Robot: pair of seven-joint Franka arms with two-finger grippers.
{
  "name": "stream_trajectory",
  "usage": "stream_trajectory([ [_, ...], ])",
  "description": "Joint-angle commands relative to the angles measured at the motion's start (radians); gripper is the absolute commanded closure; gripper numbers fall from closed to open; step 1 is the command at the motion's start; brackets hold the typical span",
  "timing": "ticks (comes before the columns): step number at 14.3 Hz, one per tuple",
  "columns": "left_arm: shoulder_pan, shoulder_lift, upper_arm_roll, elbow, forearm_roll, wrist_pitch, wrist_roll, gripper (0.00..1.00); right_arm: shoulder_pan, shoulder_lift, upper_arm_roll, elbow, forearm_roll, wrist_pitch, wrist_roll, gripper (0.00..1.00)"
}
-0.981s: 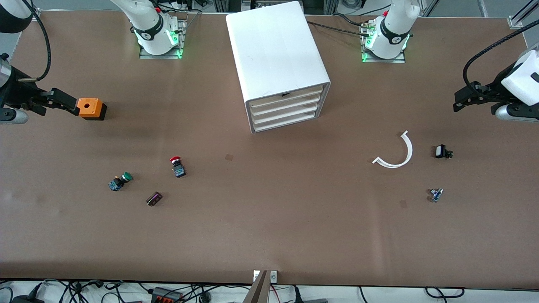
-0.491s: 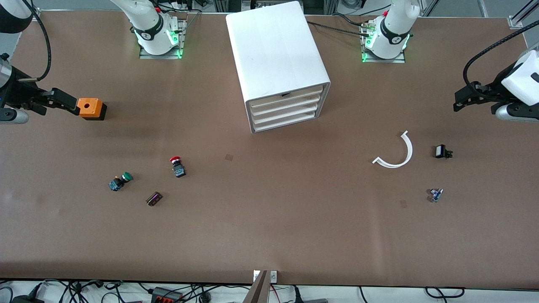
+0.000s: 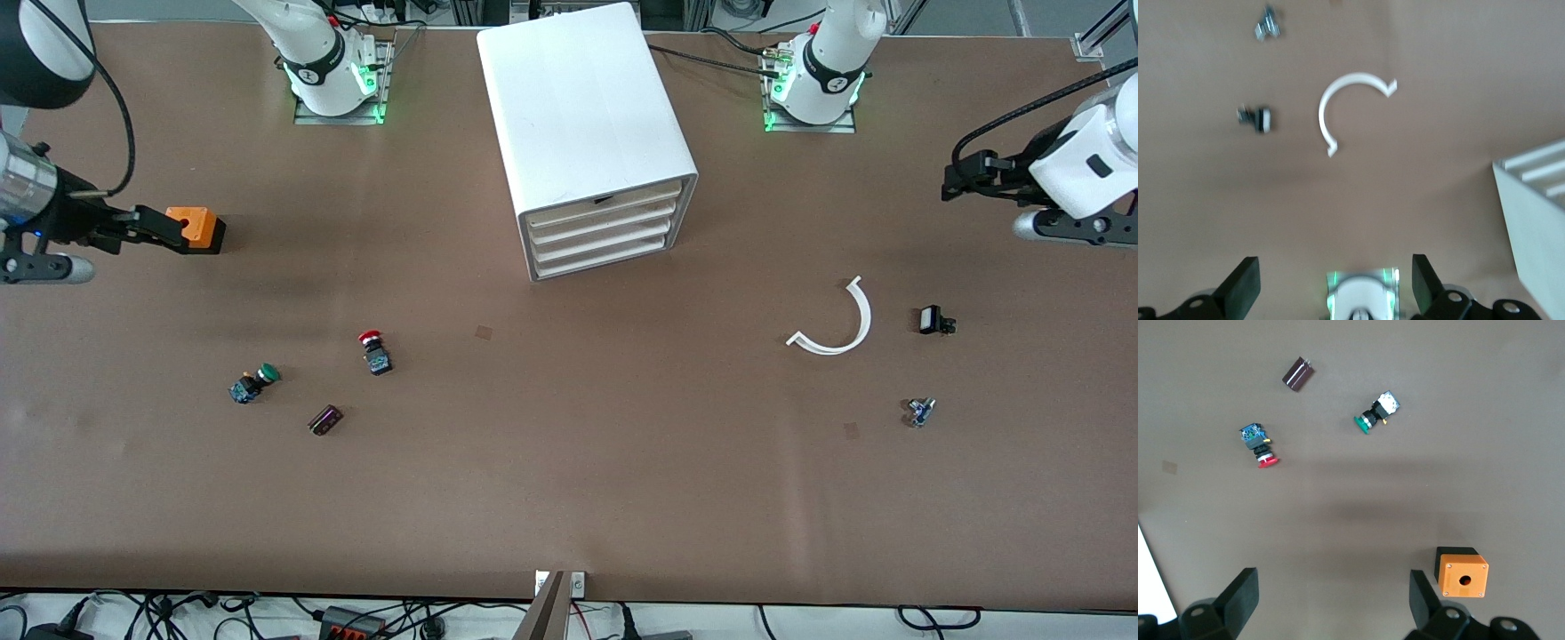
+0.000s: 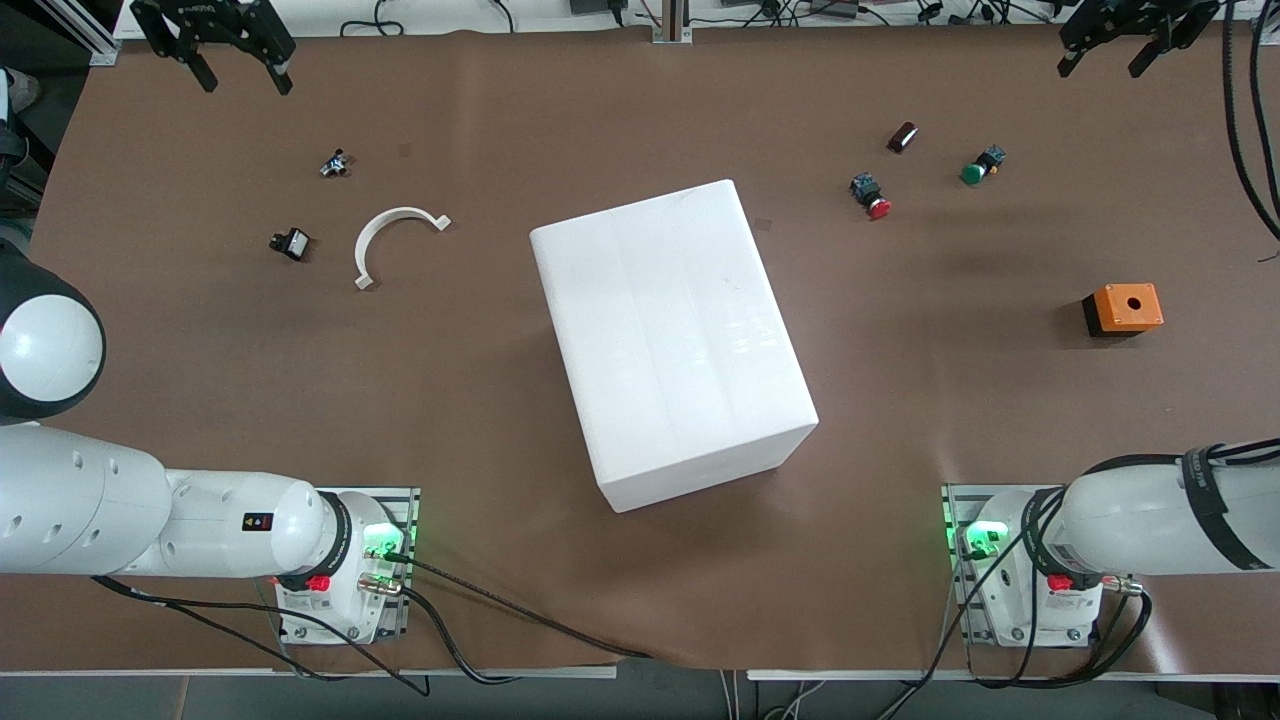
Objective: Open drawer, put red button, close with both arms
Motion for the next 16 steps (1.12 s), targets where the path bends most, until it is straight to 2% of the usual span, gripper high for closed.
stream_trajectory([
  [1,0.000,0.041,-0.020,0.019,-0.069,-0.117,0.027,0.00,0.042,0.076,0.006,0.014,-0.003,0.036,0.002,0.00],
  [4,0.000,0.115,-0.024,-0.019,-0.244,-0.130,0.042,0.00,0.114,0.200,0.006,0.072,-0.003,0.056,0.001,0.00],
  [5,0.000,0.157,-0.024,-0.024,-0.355,-0.117,0.045,0.00,0.139,0.237,0.006,0.102,0.000,0.079,0.002,0.00],
  [6,0.000,0.182,-0.037,-0.039,-0.445,-0.066,0.050,0.00,0.162,0.276,0.006,0.119,0.000,0.108,0.004,0.00],
  [8,0.000,0.199,-0.101,-0.097,-0.537,0.089,0.122,0.00,0.206,0.331,0.006,0.125,0.001,0.178,0.016,0.00],
  [10,0.003,0.210,-0.152,-0.207,-0.656,0.279,0.261,0.00,0.229,0.380,0.006,0.125,0.001,0.238,0.016,0.00],
  [12,0.001,0.231,-0.204,-0.318,-0.851,0.460,0.440,0.00,0.255,0.440,0.006,0.125,0.001,0.298,0.001,0.00],
  [14,0.001,0.291,-0.249,-0.344,-0.909,0.519,0.531,0.00,0.255,0.494,0.018,0.125,0.001,0.340,-0.037,0.00],
  [16,0.001,0.360,-0.267,-0.344,-0.959,0.522,0.635,0.00,0.257,0.535,0.031,0.125,0.003,0.369,-0.082,0.00],
])
